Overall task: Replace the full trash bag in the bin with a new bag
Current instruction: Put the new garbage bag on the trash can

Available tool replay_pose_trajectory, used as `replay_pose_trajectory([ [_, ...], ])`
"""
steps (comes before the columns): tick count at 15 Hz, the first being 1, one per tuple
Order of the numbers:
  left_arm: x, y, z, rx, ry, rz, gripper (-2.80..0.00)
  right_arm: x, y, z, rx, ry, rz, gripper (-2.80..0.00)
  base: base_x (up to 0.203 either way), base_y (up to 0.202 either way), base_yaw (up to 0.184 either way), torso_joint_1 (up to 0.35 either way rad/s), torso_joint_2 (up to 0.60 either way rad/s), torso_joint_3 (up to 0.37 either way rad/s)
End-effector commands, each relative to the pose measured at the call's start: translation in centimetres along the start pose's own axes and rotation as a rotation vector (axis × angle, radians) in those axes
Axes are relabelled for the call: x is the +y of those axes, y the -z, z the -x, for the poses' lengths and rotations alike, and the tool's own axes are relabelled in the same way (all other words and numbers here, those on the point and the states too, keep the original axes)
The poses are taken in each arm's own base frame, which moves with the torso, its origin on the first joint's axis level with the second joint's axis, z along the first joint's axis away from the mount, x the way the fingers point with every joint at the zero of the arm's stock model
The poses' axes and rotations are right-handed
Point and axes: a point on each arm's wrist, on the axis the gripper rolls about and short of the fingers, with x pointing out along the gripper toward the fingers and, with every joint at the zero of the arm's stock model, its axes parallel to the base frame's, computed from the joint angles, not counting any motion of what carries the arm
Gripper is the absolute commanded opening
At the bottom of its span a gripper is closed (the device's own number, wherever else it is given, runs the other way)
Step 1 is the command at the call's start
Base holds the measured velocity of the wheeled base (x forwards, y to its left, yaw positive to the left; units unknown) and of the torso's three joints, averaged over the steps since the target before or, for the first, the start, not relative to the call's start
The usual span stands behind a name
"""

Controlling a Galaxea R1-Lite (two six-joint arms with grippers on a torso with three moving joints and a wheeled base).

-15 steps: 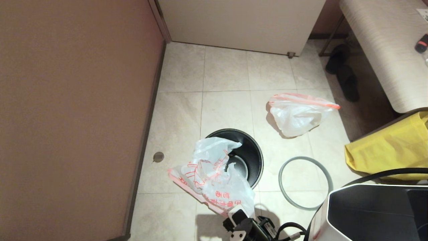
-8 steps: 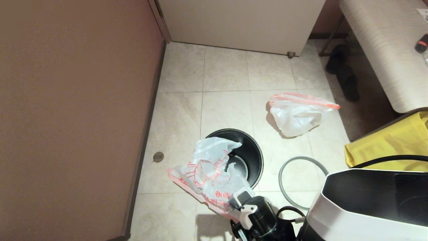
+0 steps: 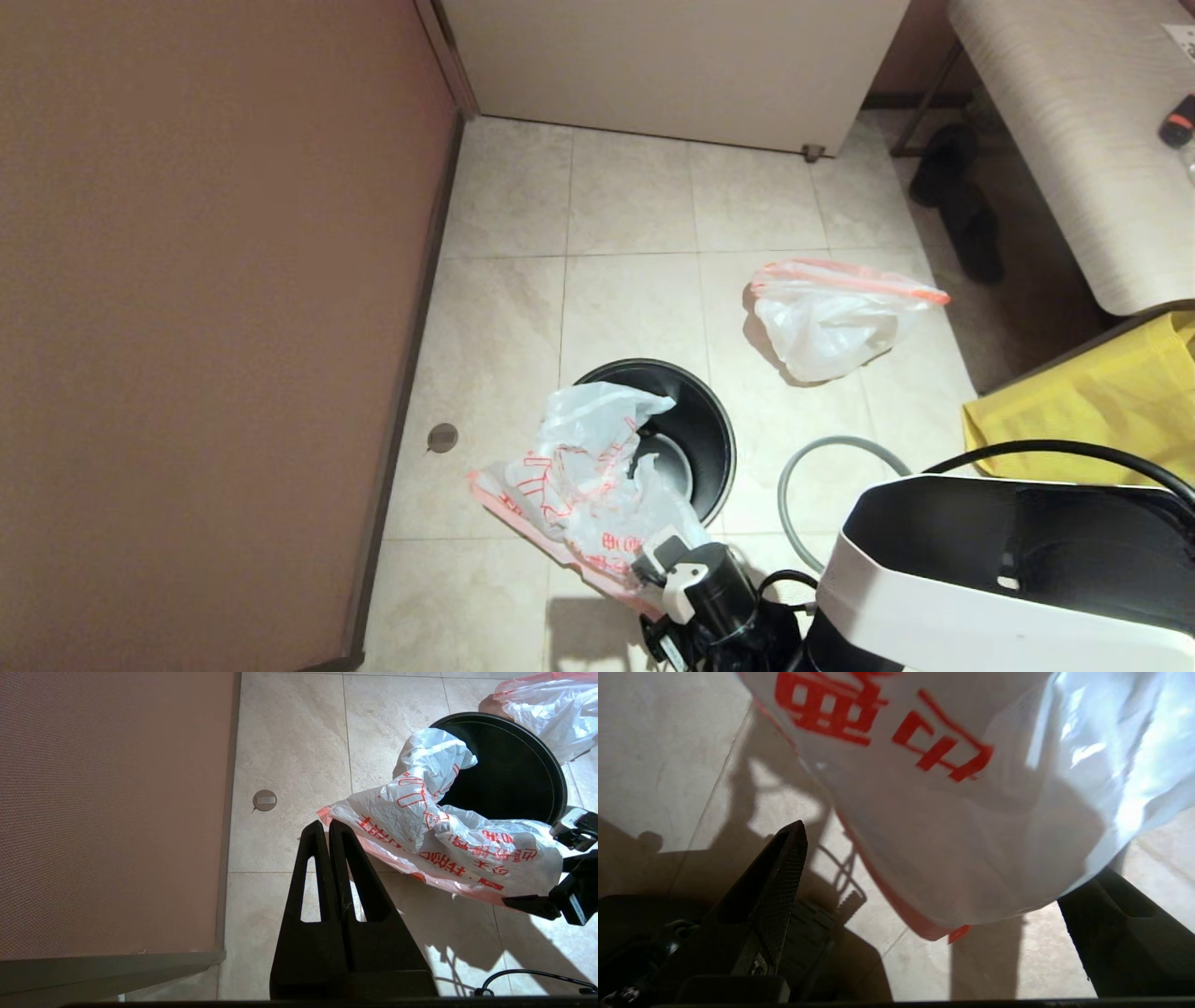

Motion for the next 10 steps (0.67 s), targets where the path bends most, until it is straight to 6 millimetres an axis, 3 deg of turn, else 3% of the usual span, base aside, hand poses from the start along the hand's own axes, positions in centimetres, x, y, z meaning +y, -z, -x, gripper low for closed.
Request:
replay_pose_trajectory([
  [1, 0.0, 0.0, 0.0, 0.0, -0.001, 0.001, -2.8, 0.0, 0.2, -0.1, -0.002, -0.054, -0.042, 0.0, 0.0, 0.0, 0.0, 0.0, 0.0, 0.0],
  [3, 0.0, 0.0, 0.0, 0.0, -0.001, 0.001, -2.8, 0.1, 0.5, -0.6, -0.003, -0.069, -0.061, 0.0, 0.0, 0.0, 0.0, 0.0, 0.0, 0.0],
  [4, 0.0, 0.0, 0.0, 0.0, -0.001, 0.001, -2.8, 0.3, 0.6, -1.0, -0.024, -0.075, -0.063, -2.8, 0.0, 0.0, 0.0, 0.0, 0.0, 0.0],
  [8, 0.0, 0.0, 0.0, 0.0, -0.001, 0.001, -2.8, 0.5, 0.2, -2.4, -0.079, -0.085, -0.04, -2.8, 0.0, 0.0, 0.0, 0.0, 0.0, 0.0],
  [10, 0.0, 0.0, 0.0, 0.0, -0.001, 0.001, -2.8, 0.5, -0.4, -2.1, -0.097, -0.084, -0.032, -2.8, 0.0, 0.0, 0.0, 0.0, 0.0, 0.0],
])
